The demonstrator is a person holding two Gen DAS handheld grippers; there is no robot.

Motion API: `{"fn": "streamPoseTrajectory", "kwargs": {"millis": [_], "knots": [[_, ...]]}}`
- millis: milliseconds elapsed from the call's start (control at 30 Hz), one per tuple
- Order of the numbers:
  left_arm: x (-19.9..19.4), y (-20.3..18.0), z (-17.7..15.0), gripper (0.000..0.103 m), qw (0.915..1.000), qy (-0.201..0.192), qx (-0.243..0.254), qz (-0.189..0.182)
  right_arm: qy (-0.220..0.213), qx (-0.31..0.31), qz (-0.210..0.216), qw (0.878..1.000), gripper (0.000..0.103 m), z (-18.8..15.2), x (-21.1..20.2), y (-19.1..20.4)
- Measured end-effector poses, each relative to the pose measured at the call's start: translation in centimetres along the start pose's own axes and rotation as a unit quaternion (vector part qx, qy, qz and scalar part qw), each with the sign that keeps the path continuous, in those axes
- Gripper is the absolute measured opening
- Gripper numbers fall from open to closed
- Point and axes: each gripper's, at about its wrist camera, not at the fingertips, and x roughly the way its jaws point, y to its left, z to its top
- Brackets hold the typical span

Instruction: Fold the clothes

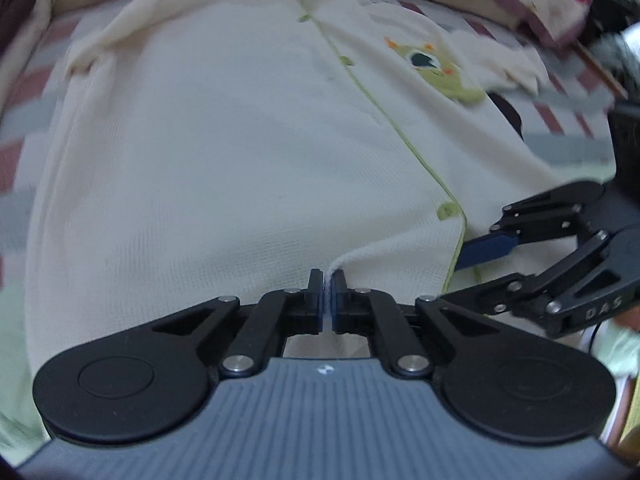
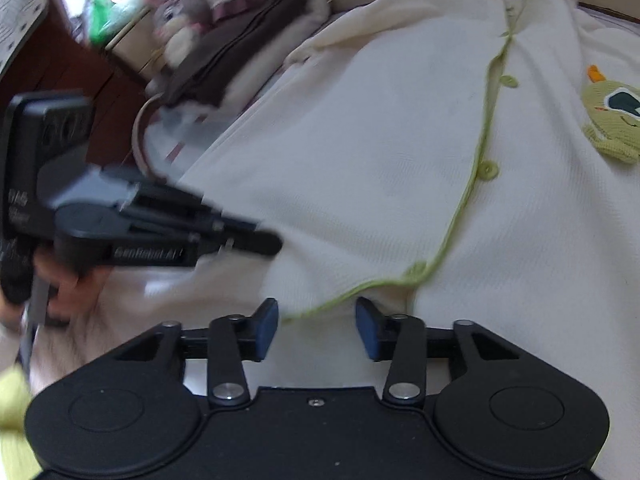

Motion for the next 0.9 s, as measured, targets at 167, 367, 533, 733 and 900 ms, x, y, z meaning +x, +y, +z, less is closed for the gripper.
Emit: {"fn": "streamPoseTrajectory", "kwargs": {"millis": [167, 367, 533, 733, 900], "knots": [[-0.6, 1.3, -0.3, 0.004, 0.9979, -0.014, -0.056, -0.030, 0.001, 0.001, 0.045, 0.999, 0.006, 0.7, 1.2, 0.8], [-5.3, 0.7, -0.8, 0.008, 0.9951, -0.059, -0.049, -0.062, -0.051, 0.177, 0.282, 0.942, 0.006, 0.2, -3.9, -1.3], [-5.4, -1.3, -1.7, 0.034, 0.9989, -0.037, 0.020, 0.018, -0.050, 0.193, 0.123, 0.972, 0.006, -0.4, -4.2, -3.3], [-3.4, -4.7, -3.3, 0.041, 0.9918, 0.018, 0.114, 0.056, 0.012, 0.115, 0.025, 0.993, 0.036, -1.9, -3.7, -1.4], [-5.4, -4.6, -4.5, 0.042, 0.9837, 0.024, 0.134, 0.118, 0.053, 0.062, 0.016, 0.997, 0.046, -4.1, -5.2, -0.6]]}}
